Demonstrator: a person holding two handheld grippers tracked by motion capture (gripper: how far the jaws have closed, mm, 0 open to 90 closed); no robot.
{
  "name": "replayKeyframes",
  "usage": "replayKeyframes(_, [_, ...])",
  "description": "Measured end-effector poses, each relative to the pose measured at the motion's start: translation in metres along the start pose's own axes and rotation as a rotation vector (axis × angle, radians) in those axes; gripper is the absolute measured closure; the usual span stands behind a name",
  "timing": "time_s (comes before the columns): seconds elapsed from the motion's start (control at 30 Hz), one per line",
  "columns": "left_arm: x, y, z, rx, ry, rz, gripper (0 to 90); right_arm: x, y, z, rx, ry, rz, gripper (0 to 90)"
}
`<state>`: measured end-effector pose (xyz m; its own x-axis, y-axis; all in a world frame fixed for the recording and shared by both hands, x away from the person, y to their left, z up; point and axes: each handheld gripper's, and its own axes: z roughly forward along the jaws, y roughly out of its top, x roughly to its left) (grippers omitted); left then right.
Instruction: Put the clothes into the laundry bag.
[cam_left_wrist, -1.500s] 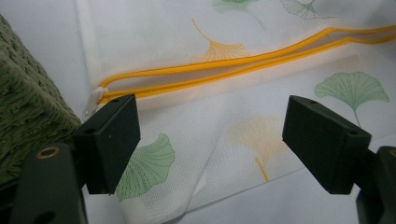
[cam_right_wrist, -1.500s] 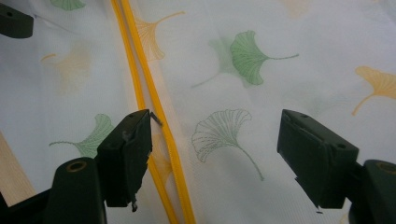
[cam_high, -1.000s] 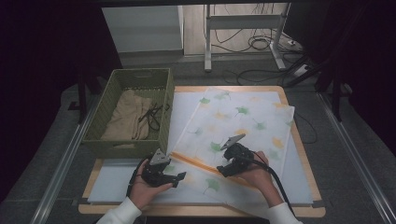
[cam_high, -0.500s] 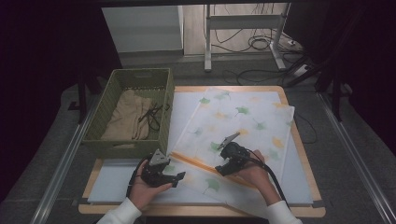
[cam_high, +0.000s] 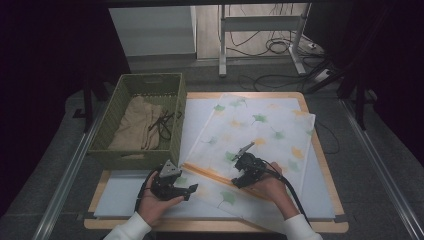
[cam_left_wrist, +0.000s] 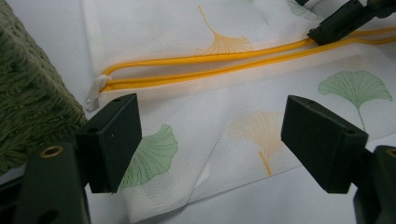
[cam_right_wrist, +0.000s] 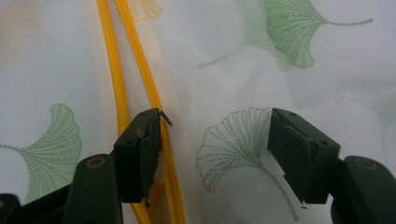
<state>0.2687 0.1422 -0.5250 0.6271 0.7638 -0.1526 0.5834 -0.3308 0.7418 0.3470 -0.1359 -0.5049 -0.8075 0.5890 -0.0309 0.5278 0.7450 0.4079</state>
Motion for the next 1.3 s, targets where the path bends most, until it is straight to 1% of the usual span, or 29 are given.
replayKeyframes(0.23, [0.0,0.0,0.0,0.002,0.0,0.0,20.2,-0.004,-0.001,0.0,-0.013,0.009,0.01,39.3])
replayKeyframes(0.37, [0.0,0.0,-0.001,0.001,0.003,0.0,20.2,-0.005,-0.002,0.0,-0.015,0.0,0.007,43.8])
replayKeyframes(0.47, [0.001,0.0,0.0,0.002,0.005,0.001,20.2,-0.007,-0.002,-0.001,-0.015,-0.003,0.011,48.8])
replayKeyframes(0.53, [0.001,-0.001,0.0,0.003,0.005,0.001,20.2,-0.009,-0.001,-0.001,-0.012,0.0,0.01,53.7])
replayKeyframes(0.6, [0.001,-0.001,0.0,0.005,0.003,0.002,20.2,-0.014,-0.001,-0.002,-0.009,0.014,0.022,58.2])
replayKeyframes(0.7, [0.001,-0.001,0.0,0.007,0.005,0.002,20.2,-0.019,0.0,-0.003,-0.007,0.029,0.036,62.1])
replayKeyframes(0.73, [0.002,-0.001,0.0,0.007,0.008,0.002,20.1,-0.02,0.0,-0.003,-0.01,0.031,0.038,65.1])
replayKeyframes(0.8, [0.002,-0.001,0.0,0.006,0.011,0.0,19.8,-0.019,0.0,-0.003,-0.011,0.026,0.028,71.9])
replayKeyframes(0.87, [0.002,-0.001,0.0,0.007,0.011,0.001,19.7,-0.018,0.001,-0.003,-0.012,0.037,0.016,77.0])
replayKeyframes(1.0, [0.001,-0.001,0.001,0.007,0.009,0.005,19.7,-0.016,0.003,-0.004,-0.015,0.037,0.013,81.1])
replayKeyframes(1.07, [0.001,-0.001,0.001,0.006,0.009,0.004,19.7,-0.016,0.003,-0.007,-0.031,0.036,0.012,84.0])
replayKeyframes(1.13, [0.001,-0.001,0.0,0.005,0.008,0.003,19.8,-0.016,0.004,-0.009,-0.036,0.034,0.002,86.3])
replayKeyframes(1.27, [0.001,-0.001,-0.001,0.002,0.009,0.002,19.8,-0.017,0.005,-0.013,-0.04,0.044,-0.006,86.9])
replayKeyframes(1.3, [0.001,-0.001,-0.001,0.0,0.004,-0.003,19.8,-0.017,0.006,-0.014,-0.043,0.046,-0.008,86.9])
